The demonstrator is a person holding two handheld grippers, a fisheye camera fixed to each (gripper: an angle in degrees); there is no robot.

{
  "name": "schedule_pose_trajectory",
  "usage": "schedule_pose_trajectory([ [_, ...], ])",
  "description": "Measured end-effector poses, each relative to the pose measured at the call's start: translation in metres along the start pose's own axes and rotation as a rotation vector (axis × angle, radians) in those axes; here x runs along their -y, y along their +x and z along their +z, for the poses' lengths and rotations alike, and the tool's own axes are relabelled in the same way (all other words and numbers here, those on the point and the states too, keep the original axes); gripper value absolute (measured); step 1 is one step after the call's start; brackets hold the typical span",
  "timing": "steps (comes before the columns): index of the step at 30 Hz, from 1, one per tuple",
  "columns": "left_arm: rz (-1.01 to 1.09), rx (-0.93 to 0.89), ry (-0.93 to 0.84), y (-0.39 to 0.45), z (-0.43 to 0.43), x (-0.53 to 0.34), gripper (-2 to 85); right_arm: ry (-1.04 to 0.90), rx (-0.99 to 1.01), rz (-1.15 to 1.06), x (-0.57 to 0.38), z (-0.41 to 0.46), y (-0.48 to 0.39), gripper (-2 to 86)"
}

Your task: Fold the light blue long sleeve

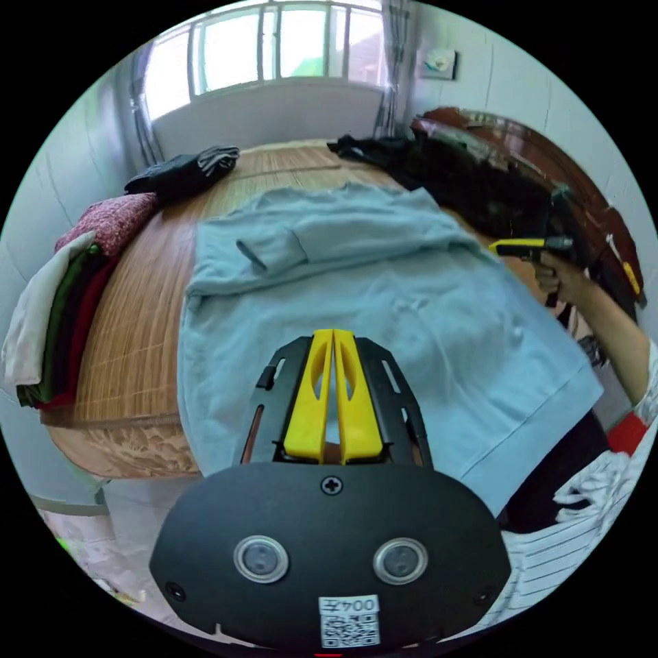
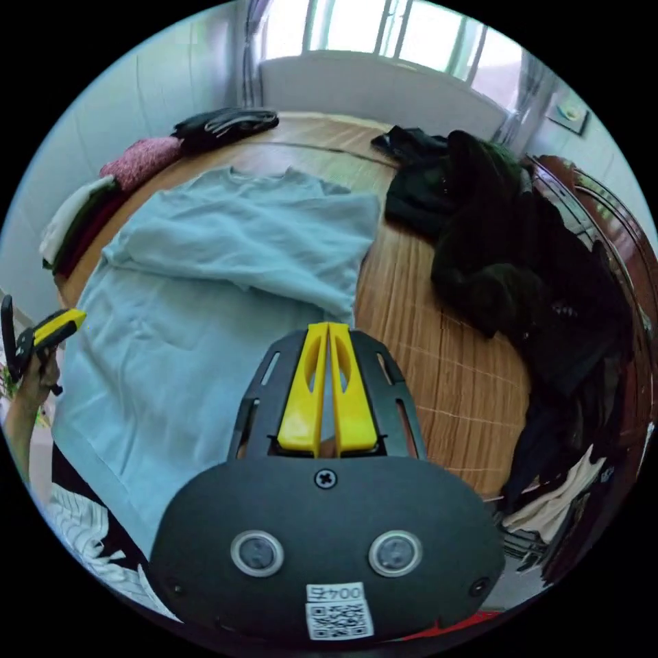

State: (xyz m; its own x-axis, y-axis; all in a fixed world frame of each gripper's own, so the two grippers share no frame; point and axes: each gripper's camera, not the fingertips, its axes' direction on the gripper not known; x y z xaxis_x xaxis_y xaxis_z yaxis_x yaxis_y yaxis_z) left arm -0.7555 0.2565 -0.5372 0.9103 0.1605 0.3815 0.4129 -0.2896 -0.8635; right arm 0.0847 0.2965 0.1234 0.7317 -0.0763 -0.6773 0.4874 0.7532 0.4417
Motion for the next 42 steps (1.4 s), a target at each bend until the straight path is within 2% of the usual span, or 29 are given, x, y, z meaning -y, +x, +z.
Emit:
schedule_pose_trajectory([
  [2,-0.065,-0.071,0.073,-0.024,-0.008,0.054,0.2,0.107,0.022,0.072,0.019,-0.012,0.014,2.1],
  [6,-0.070,-0.219,0.092,-0.035,0.020,0.174,0.2,0.042,0.142,0.165,0.048,0.021,0.038,4.4],
  [9,-0.026,-0.281,0.074,-0.020,0.061,0.282,0.2,0.003,0.288,0.308,0.038,0.055,0.070,2.2],
  [10,-0.005,-0.301,0.062,-0.011,0.083,0.323,0.2,0.044,0.328,0.339,0.026,0.060,0.082,1.0],
  [14,0.044,-0.335,-0.064,0.024,0.181,0.447,0.1,0.079,0.592,0.471,0.002,0.074,0.137,-0.5],
  [17,0.028,-0.406,-0.249,0.045,0.265,0.517,0.1,0.082,0.570,0.458,-0.002,0.072,0.144,-0.7],
  [20,0.003,-0.468,-0.354,0.055,0.323,0.571,0.1,0.084,0.577,0.466,-0.007,0.072,0.154,-0.7],
  [24,0.036,-0.438,-0.524,0.061,0.381,0.611,0.1,0.089,0.584,0.466,-0.012,0.072,0.165,-0.8],
  [26,0.081,-0.479,-0.632,0.068,0.411,0.623,0.1,0.089,0.570,0.461,-0.014,0.071,0.169,-0.8],
  [30,0.083,-0.532,-0.698,0.067,0.446,0.636,0.1,0.092,0.579,0.464,-0.018,0.072,0.177,-0.8],
  [37,-0.005,-0.684,-0.567,0.033,0.456,0.637,0.2,0.096,0.590,0.468,-0.025,0.073,0.188,-0.8],
  [40,-0.035,-0.639,-0.378,0.011,0.406,0.646,0.2,0.097,0.591,0.468,-0.028,0.073,0.191,-0.7],
  [42,-0.050,-0.678,-0.248,0.001,0.370,0.647,0.2,0.097,0.595,0.469,-0.029,0.074,0.192,-0.7],
])
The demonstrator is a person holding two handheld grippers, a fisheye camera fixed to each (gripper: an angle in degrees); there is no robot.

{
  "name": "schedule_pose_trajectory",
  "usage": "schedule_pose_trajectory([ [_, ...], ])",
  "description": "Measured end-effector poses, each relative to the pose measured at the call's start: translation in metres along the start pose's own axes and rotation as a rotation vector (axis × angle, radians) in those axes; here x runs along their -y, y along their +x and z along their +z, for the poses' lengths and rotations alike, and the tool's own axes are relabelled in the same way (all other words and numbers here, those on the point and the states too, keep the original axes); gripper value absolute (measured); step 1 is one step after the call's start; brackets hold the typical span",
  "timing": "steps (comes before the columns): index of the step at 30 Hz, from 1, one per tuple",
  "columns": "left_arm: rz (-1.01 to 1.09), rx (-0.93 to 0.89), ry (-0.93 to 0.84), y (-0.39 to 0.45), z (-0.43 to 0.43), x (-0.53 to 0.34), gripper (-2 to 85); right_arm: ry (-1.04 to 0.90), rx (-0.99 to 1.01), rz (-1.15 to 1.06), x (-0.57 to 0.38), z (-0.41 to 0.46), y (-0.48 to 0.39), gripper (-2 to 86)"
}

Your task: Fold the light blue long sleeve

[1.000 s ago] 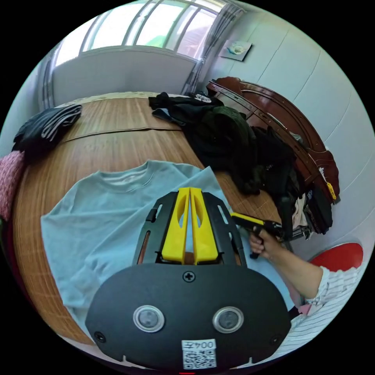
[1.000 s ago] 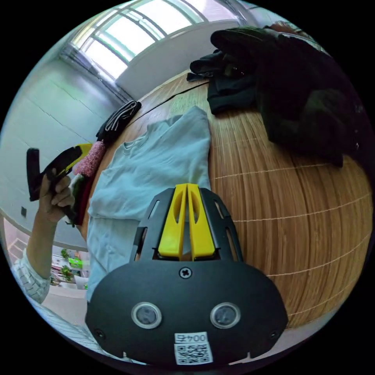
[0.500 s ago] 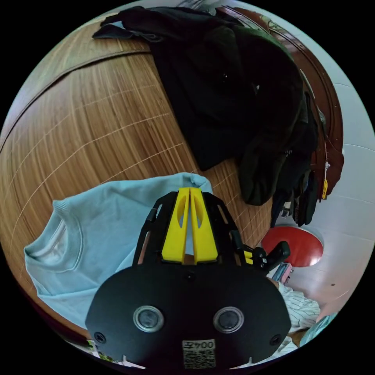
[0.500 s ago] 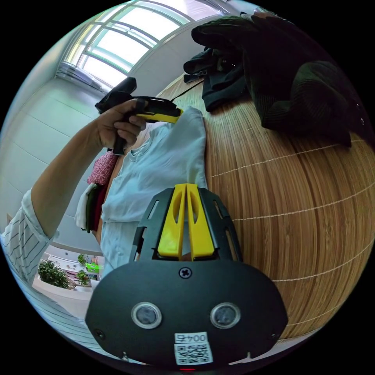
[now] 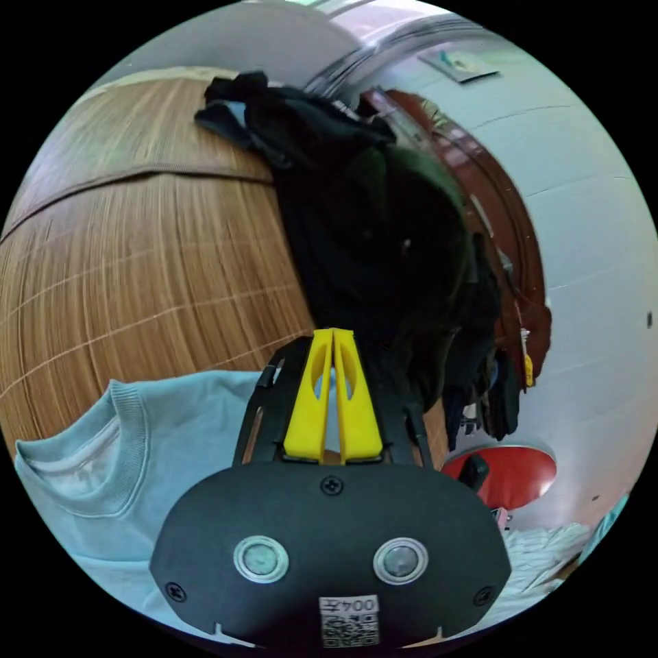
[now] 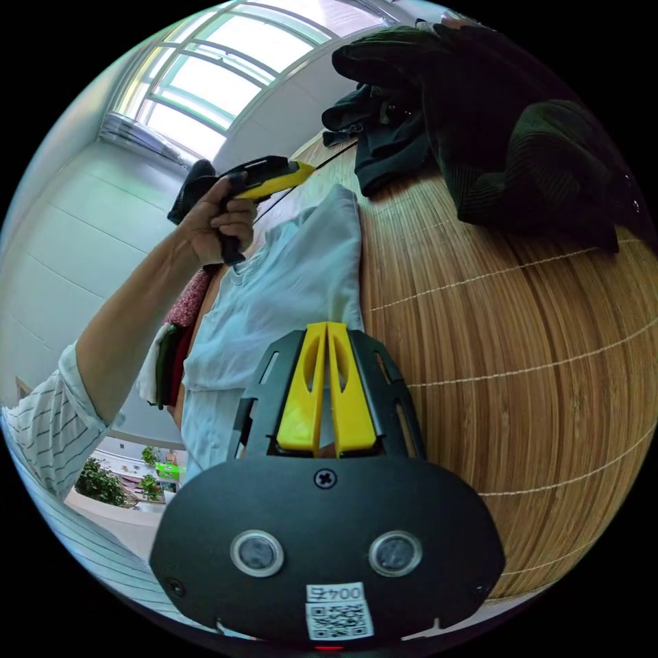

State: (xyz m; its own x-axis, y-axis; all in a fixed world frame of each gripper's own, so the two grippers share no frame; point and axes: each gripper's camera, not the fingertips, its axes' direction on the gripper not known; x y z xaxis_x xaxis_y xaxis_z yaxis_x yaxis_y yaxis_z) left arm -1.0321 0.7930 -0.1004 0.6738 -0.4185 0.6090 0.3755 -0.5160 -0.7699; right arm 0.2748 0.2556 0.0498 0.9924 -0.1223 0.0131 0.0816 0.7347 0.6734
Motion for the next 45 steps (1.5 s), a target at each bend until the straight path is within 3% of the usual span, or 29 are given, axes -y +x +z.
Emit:
schedule_pose_trajectory([
  [3,0.126,-0.072,-0.062,0.040,0.001,-0.026,0.3,0.000,-0.003,0.000,-0.001,0.000,0.001,-0.7],
  [6,0.199,0.057,-0.110,0.074,0.029,-0.060,0.5,0.000,-0.003,-0.001,-0.003,0.001,0.002,-0.7],
  [9,0.140,0.150,-0.082,0.075,0.062,-0.058,0.5,0.001,-0.005,-0.002,-0.006,0.003,0.002,-0.7],
  [14,-0.010,0.036,-0.086,0.082,0.068,-0.052,0.3,0.005,-0.014,-0.001,-0.011,0.007,0.001,-0.8],
  [18,0.023,-0.075,0.050,0.138,0.014,-0.086,0.2,0.005,-0.016,-0.002,-0.014,0.012,-0.002,-0.8],
  [22,0.091,0.097,0.122,0.206,-0.057,-0.189,0.2,0.003,-0.020,-0.002,-0.019,0.020,-0.007,-0.7],
  [26,-0.056,0.266,0.222,0.196,-0.122,-0.306,0.2,-0.004,-0.030,0.001,-0.023,0.029,-0.013,-0.7],
  [28,-0.244,0.270,0.181,0.164,-0.138,-0.340,0.2,-0.014,-0.037,0.004,-0.024,0.034,-0.017,-0.6],
  [29,-0.299,0.197,0.262,0.161,-0.163,-0.370,0.2,-0.022,-0.048,-0.011,-0.024,0.035,-0.024,-0.5],
  [31,-0.253,0.129,0.421,0.190,-0.206,-0.418,0.2,-0.032,-0.197,-0.085,-0.030,0.032,-0.051,-0.4],
  [34,-0.246,0.189,0.461,0.234,-0.241,-0.498,0.2,-0.031,-0.328,-0.291,-0.064,0.022,-0.114,0.6],
  [38,-0.333,0.364,0.421,0.259,-0.238,-0.600,0.2,-0.069,-0.559,-0.496,-0.138,0.027,-0.168,4.2],
  [45,-0.379,0.494,0.364,0.295,-0.192,-0.647,0.2,-0.227,-0.631,-0.414,-0.185,0.067,-0.164,5.7],
])
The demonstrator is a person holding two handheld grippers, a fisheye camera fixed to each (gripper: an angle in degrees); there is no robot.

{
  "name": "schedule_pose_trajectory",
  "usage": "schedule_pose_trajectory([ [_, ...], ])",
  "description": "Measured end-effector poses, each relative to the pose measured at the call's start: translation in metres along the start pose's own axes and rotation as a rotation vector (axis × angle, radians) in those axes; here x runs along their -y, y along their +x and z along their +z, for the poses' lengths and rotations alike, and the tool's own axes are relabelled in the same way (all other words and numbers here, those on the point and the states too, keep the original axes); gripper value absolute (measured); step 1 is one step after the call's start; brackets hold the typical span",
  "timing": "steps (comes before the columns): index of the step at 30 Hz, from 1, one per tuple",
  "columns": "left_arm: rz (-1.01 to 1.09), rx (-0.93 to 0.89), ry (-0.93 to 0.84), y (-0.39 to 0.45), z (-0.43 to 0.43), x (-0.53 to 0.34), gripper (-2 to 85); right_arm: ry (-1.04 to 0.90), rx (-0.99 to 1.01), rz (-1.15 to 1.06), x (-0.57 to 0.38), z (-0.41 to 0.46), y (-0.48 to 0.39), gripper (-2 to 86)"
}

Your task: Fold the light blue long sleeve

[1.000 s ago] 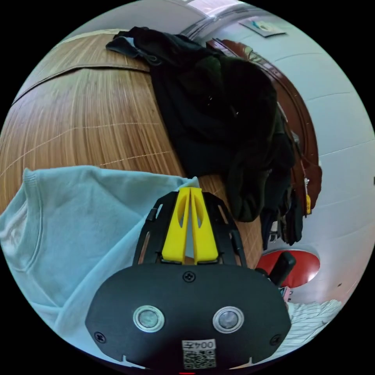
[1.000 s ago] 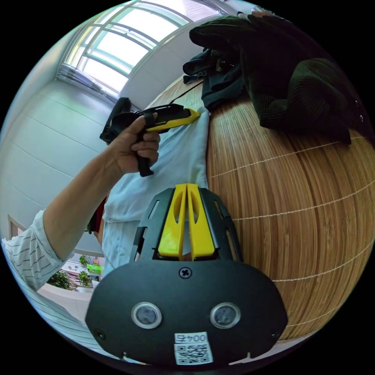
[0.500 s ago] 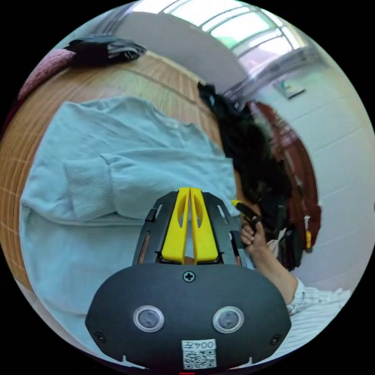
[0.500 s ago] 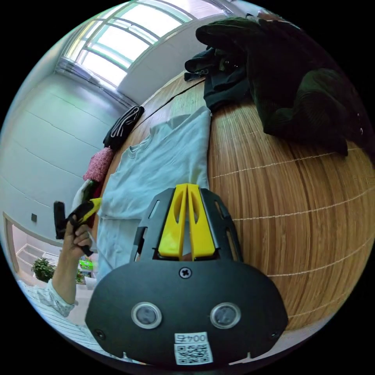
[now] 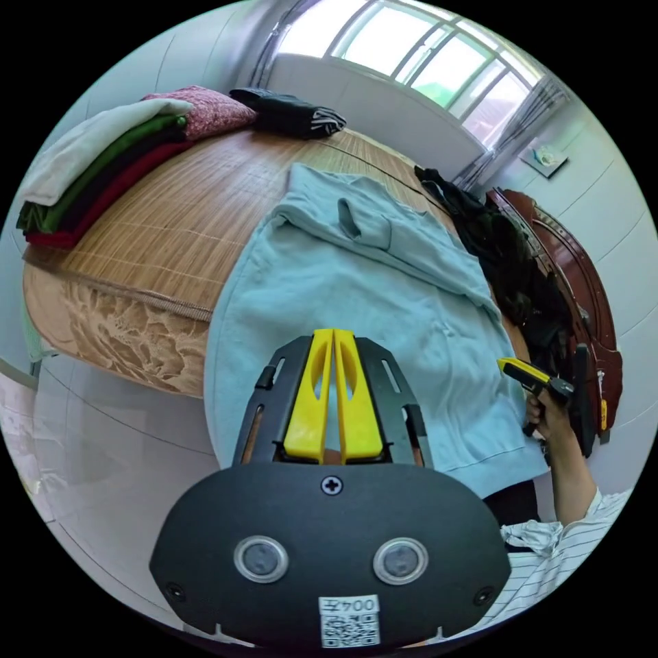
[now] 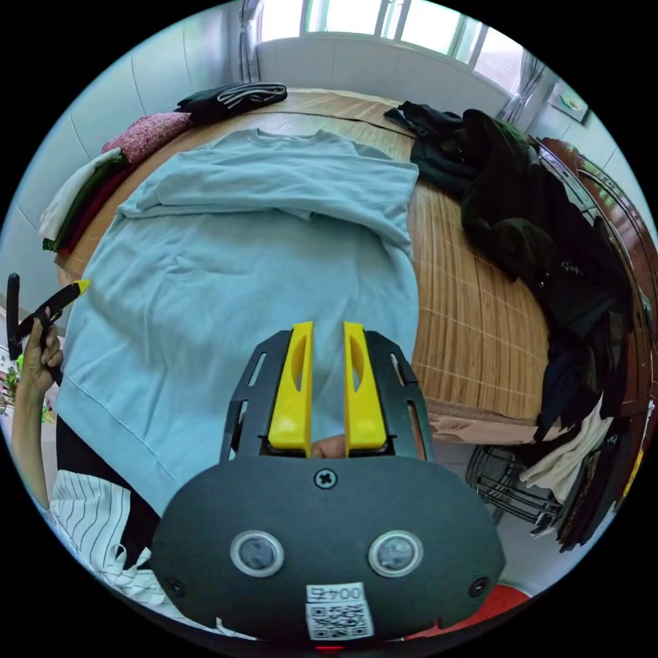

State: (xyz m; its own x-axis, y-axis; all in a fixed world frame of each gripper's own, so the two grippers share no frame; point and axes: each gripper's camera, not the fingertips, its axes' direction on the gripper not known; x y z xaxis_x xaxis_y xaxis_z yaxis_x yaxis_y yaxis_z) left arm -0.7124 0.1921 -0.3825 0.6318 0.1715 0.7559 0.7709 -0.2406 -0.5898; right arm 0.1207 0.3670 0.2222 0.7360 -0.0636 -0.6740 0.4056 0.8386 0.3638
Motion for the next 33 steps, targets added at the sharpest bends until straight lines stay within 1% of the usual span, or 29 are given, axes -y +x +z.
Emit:
schedule_pose_trajectory([
  [5,0.046,0.028,-0.113,0.056,0.023,-0.016,0.2,0.004,0.043,0.024,-0.003,0.013,-0.005,6.7],
  [8,0.048,0.033,-0.120,0.083,0.025,-0.029,0.2,0.007,0.114,0.050,-0.004,0.018,0.002,5.3],
  [12,0.063,0.055,-0.122,0.120,0.028,-0.047,0.2,0.008,0.111,0.032,-0.006,0.022,-0.004,4.8],
  [15,0.102,0.109,-0.130,0.158,0.032,-0.062,0.2,0.005,0.096,0.020,-0.006,0.025,-0.010,4.7],
  [20,0.223,0.251,-0.148,0.231,0.045,-0.090,0.2,0.002,0.127,0.028,-0.007,0.031,-0.009,5.5],
  [22,0.215,0.234,-0.157,0.240,0.047,-0.097,0.3,0.001,0.140,0.026,-0.008,0.033,-0.009,6.1],
  [26,0.139,0.103,-0.160,0.240,0.046,-0.111,0.4,0.002,0.177,0.020,-0.009,0.036,-0.005,7.1],
  [30,0.124,0.047,-0.154,0.252,0.038,-0.121,0.8,0.013,0.142,-0.001,-0.011,0.038,-0.013,6.6],
  [33,0.148,0.096,-0.005,0.264,0.006,-0.113,1.8,0.019,0.118,-0.011,-0.014,0.040,-0.018,6.6],
])
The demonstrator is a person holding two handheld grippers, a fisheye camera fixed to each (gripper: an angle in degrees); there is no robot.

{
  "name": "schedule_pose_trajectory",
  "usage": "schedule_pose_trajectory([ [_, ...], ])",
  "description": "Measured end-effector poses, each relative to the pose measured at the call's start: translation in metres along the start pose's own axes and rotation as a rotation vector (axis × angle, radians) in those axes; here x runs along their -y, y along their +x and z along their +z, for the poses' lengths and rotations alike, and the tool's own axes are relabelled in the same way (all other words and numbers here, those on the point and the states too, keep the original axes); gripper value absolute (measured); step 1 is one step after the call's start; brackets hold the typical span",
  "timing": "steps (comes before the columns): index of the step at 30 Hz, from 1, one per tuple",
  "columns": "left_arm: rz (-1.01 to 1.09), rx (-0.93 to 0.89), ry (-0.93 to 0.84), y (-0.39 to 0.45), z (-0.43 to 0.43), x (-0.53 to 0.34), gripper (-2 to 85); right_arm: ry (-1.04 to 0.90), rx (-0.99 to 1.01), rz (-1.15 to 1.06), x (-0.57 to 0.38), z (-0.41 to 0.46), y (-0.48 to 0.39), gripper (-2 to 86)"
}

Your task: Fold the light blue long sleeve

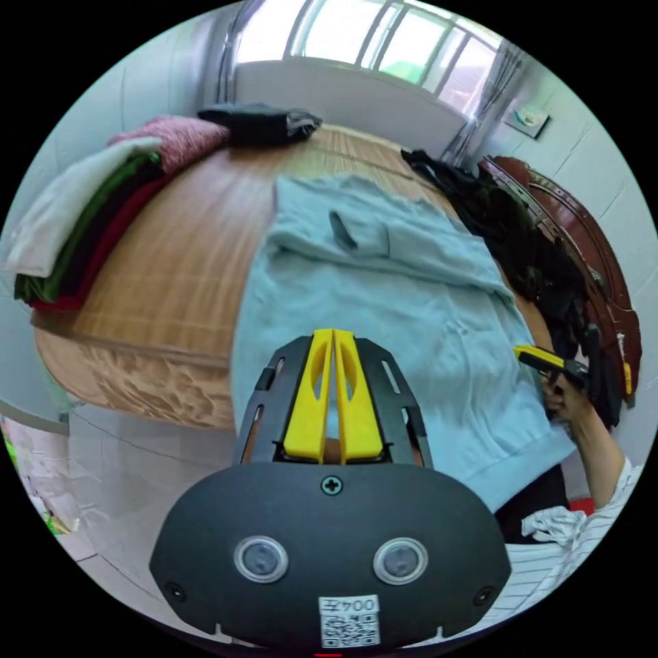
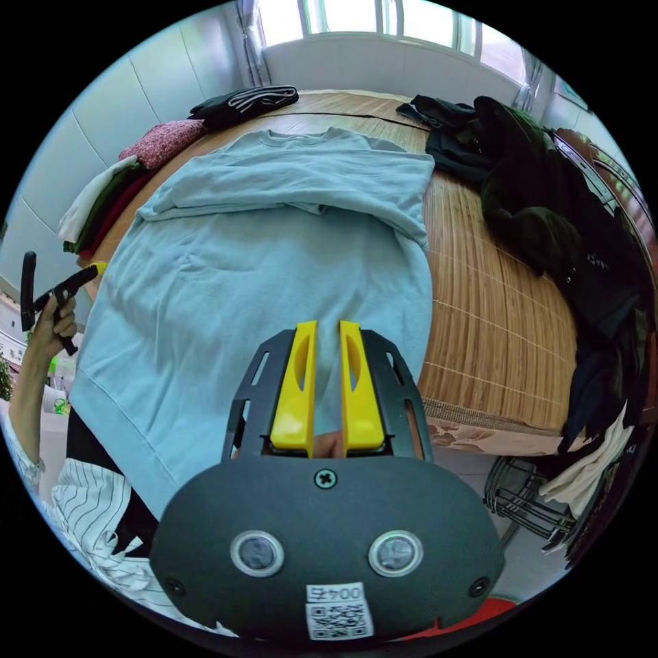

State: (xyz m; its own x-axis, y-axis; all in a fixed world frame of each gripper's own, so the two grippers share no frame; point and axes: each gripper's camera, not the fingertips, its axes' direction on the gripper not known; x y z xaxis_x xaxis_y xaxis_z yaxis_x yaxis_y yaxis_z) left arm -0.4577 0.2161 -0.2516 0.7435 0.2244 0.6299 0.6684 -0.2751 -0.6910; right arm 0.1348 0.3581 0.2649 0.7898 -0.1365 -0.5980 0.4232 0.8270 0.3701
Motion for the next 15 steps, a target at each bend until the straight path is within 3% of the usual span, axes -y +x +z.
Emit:
schedule_pose_trajectory([
  [2,0.043,0.141,0.087,0.001,-0.009,0.019,3.5,0.002,0.013,0.008,-0.001,0.001,0.002,6.6],
  [8,0.319,0.441,0.063,0.042,0.037,0.066,7.6,0.007,0.052,0.045,-0.004,0.004,0.010,6.0],
  [15,0.434,0.419,-0.022,0.066,0.076,0.082,8.0,0.008,0.043,0.044,-0.006,0.007,0.009,5.2],
])
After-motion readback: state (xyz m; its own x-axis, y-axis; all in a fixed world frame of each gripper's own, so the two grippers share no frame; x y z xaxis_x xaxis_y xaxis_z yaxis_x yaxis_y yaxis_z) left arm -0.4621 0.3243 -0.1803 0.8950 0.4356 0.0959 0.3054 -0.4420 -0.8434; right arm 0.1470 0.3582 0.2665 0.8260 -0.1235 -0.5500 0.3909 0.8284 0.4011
